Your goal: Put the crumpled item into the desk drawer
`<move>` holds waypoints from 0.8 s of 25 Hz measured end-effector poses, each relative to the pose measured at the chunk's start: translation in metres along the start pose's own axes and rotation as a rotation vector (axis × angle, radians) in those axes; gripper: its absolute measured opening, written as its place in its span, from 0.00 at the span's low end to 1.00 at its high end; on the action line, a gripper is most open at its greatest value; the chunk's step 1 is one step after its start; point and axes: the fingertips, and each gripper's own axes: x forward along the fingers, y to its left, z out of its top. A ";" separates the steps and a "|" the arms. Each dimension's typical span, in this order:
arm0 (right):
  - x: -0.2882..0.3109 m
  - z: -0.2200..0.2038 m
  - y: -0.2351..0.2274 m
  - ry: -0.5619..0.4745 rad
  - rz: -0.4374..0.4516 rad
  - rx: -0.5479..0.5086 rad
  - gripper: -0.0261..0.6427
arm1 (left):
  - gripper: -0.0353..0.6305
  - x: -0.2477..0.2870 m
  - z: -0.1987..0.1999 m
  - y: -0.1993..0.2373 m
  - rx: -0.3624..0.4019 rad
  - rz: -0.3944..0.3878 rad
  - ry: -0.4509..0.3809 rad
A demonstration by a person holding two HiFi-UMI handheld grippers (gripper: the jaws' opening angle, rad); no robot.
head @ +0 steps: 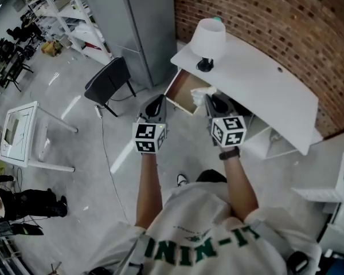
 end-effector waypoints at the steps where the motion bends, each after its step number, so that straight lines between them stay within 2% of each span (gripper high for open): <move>1: 0.001 -0.001 -0.005 0.002 -0.014 0.001 0.10 | 0.04 0.007 -0.003 -0.003 0.003 -0.021 0.004; 8: -0.006 -0.035 -0.040 0.070 -0.085 0.033 0.10 | 0.04 0.052 -0.023 -0.019 -0.028 -0.110 0.031; 12: 0.019 -0.049 -0.062 0.093 -0.092 0.071 0.10 | 0.04 0.079 -0.040 -0.023 -0.047 -0.128 0.064; 16: 0.071 -0.061 -0.066 0.134 -0.049 0.074 0.10 | 0.04 0.107 -0.055 0.003 -0.060 -0.104 0.087; 20: 0.121 -0.070 -0.068 0.174 0.009 0.056 0.10 | 0.04 0.141 -0.065 0.041 -0.097 -0.046 0.106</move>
